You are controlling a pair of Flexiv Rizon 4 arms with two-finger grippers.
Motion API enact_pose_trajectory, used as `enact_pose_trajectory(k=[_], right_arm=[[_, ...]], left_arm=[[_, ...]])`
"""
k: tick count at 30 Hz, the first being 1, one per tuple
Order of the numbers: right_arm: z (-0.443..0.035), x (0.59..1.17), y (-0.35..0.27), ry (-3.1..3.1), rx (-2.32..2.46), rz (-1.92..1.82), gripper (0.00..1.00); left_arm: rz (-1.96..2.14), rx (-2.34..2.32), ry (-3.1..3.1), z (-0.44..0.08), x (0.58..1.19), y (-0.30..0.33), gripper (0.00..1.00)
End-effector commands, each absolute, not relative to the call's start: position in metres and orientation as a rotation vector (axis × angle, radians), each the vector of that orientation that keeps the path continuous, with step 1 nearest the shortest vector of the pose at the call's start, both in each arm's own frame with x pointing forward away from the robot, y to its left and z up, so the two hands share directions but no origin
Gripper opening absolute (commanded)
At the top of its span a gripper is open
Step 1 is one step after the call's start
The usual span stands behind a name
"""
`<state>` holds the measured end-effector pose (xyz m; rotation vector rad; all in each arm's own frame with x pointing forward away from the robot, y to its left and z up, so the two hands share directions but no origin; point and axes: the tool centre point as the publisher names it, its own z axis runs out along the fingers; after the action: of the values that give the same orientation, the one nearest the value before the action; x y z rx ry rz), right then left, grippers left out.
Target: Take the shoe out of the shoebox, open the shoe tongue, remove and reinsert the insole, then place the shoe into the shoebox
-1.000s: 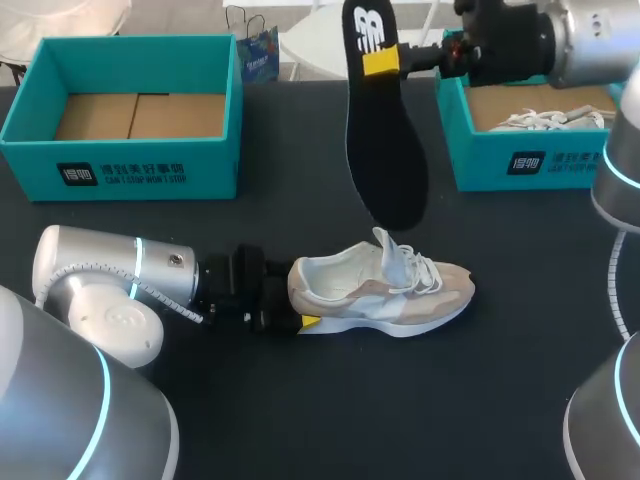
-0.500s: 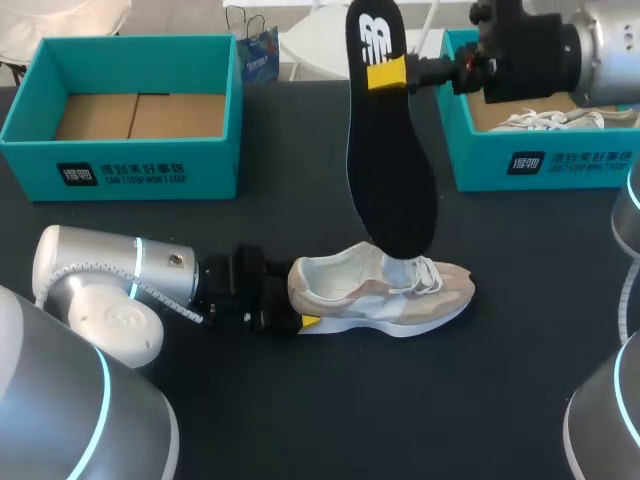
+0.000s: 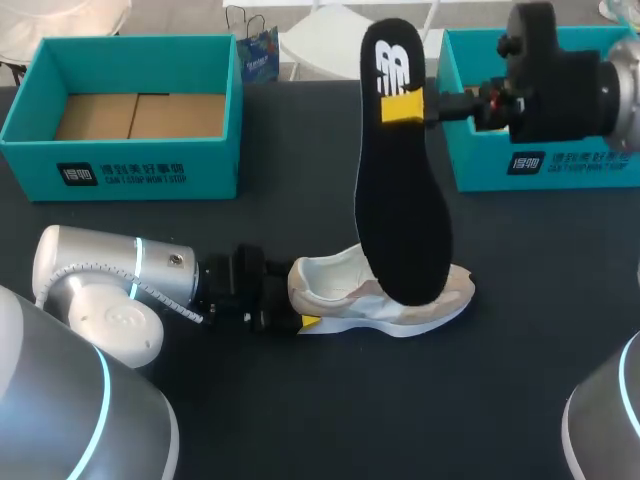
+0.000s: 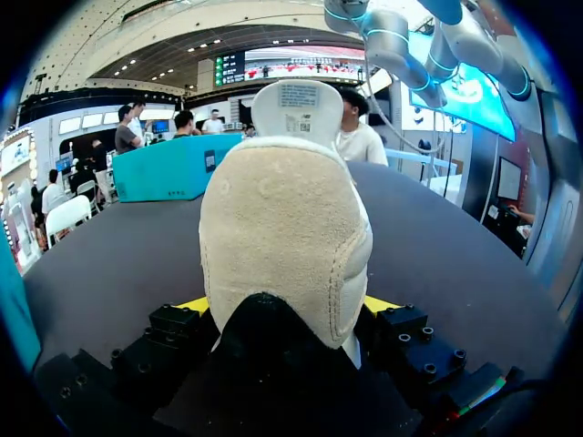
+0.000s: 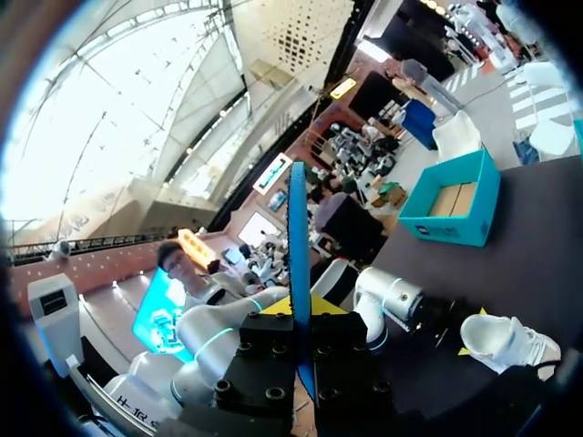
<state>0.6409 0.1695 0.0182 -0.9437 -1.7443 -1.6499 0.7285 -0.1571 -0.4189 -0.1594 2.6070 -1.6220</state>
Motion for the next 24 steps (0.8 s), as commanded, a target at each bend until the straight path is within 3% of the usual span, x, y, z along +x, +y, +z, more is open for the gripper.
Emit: enact_pose_trajectory(k=[1, 24], right_arm=[[0.0083, 0.625, 0.165, -1.718, -0.976, -1.649, 0.0], [0.0035, 0.6186, 0.1652, -1.697, -0.975, -1.613, 0.0]], left_arm=[[-1.618, -0.159, 2.611, -0.4207, 0.7282, -0.1577, 0.0], [-1.618, -0.159, 2.611, -0.4207, 0.7282, -0.1577, 0.0]])
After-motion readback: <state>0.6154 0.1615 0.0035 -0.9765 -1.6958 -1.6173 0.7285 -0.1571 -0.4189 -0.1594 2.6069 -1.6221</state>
